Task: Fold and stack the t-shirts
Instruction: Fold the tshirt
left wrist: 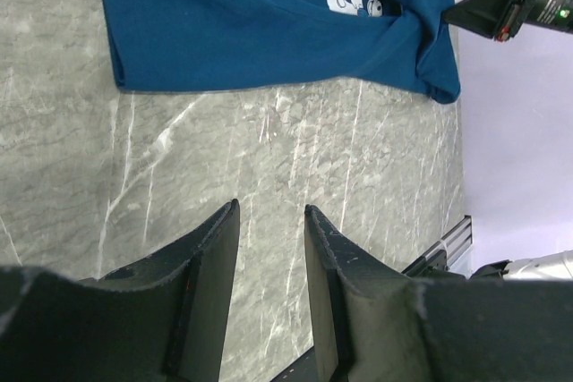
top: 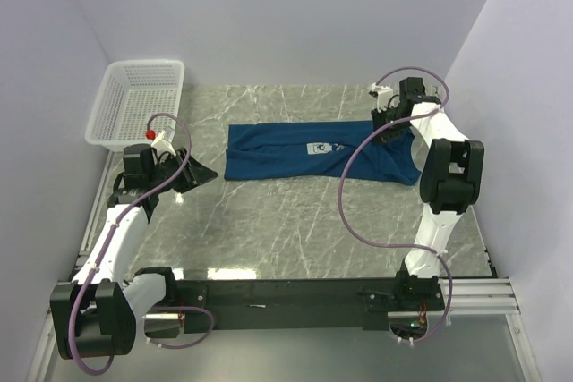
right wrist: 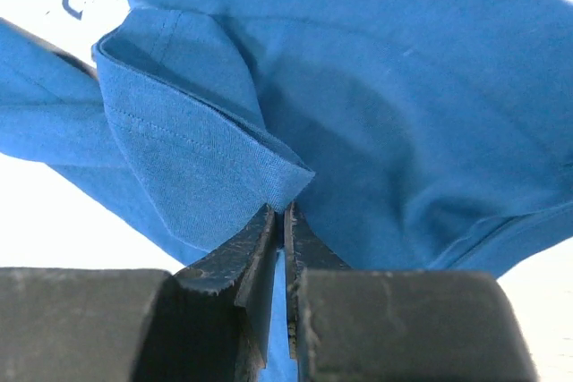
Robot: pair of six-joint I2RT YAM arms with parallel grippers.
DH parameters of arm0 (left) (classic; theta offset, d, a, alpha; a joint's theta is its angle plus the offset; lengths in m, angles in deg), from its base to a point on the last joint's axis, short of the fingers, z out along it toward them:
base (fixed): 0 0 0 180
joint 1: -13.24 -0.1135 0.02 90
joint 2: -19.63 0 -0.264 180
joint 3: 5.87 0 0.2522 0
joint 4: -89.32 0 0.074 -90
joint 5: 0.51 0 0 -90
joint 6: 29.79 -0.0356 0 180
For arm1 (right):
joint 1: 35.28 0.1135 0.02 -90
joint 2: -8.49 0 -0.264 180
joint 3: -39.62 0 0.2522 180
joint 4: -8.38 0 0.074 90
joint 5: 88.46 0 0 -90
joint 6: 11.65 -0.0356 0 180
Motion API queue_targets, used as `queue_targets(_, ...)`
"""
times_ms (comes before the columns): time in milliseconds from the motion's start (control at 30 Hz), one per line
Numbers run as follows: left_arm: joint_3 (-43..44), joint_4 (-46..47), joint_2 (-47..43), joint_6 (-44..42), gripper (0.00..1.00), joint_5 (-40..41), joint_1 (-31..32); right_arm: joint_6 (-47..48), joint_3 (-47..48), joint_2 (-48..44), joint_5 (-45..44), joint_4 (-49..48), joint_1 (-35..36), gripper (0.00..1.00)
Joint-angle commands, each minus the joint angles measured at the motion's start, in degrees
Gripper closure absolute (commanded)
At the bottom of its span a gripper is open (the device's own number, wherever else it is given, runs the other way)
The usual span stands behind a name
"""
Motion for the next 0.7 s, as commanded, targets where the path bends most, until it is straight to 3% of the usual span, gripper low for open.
queue_targets(0,0.0,2.2,-0.1,-0.7,0.59,-1.2,-0.3,0.2,4.3,2.0,-2.4,-2.3,0.1,0.87)
queue_targets(100,0.0,2.1,0.0,-0.8,0.59,-1.2,-0.3,0.2,7.2,4.3,-2.9,-1.2,0.0,0.85)
queue_targets(300,0.0,2.2,0.2,-0.8,0.59,-1.1,-0.3,-0.1,9.1,6.4,-2.9,-1.1,0.0,0.68)
queue_targets(400,0.1,2.1,0.6,-0.9,0.59,-1.2,-0.3,-0.3,9.2,6.6,-2.4,-1.5,0.0,0.65)
queue_targets(567,0.2,1.9,0.6,-1.0,0.59,-1.2,-0.3,-1.1,10.6,7.9,-1.3,-1.0,0.1,0.68)
queue_targets(667,0.2,1.9,0.6,-1.0,0.59,-1.0,-0.2,-1.7,12.2,8.9,-0.7,-0.5,0.1,0.75)
